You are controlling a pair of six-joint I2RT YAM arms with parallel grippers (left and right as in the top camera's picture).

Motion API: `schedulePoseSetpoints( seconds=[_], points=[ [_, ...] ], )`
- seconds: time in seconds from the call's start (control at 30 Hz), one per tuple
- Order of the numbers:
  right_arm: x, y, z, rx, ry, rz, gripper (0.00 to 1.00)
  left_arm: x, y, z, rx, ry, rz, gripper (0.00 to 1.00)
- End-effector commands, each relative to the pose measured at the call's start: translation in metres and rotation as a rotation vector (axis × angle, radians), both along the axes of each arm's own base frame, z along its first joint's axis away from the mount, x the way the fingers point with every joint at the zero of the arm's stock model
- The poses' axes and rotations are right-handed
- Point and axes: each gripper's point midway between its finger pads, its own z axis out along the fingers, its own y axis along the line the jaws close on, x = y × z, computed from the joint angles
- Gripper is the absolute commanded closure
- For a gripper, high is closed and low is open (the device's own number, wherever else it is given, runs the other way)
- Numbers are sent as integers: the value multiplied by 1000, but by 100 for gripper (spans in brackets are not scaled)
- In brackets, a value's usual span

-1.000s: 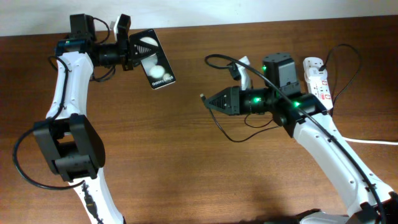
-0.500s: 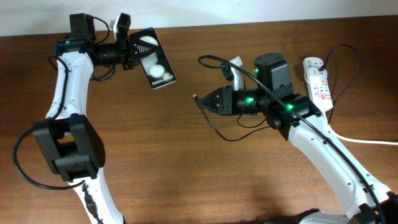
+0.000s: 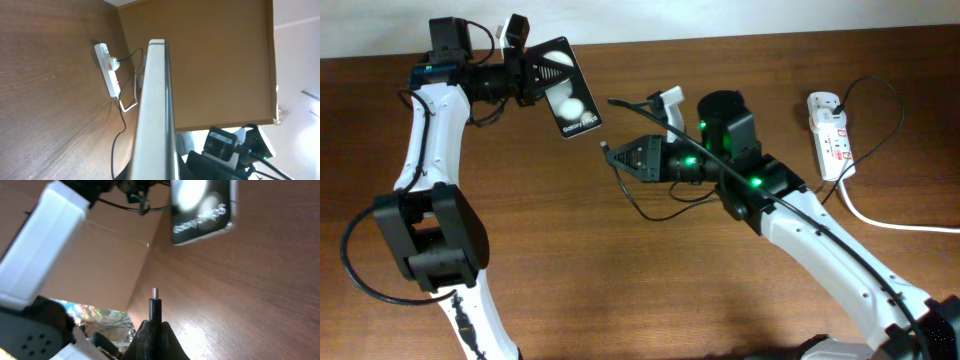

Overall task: Plug charger to phone and switch on socket
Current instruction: 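Move the USB-C plug with the right gripper under the phone's bottom port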

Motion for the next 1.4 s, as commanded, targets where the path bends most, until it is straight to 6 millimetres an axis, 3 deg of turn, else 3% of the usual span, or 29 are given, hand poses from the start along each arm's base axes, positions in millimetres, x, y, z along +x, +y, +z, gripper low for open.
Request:
schedulePoseSetpoints(
  seconds=[0.0, 0.23, 0.57, 1.17, 1.37],
  points=[
    [8, 9, -18, -28, 45, -51, 96, -4, -1, 12, -62, 37, -36, 100],
    [21, 26, -15, 27, 21, -83, 96, 5, 0, 20, -62, 42, -36, 100],
    [36, 36, -20, 88, 56, -108, 96, 7, 1, 21, -61, 36, -34, 100],
    [32, 38, -14, 104, 29, -67, 96, 8, 1, 22, -60, 18, -35, 100],
    [29, 28, -12, 141, 4, 2, 96, 8, 1, 22, -59, 9, -35, 100]
  ],
)
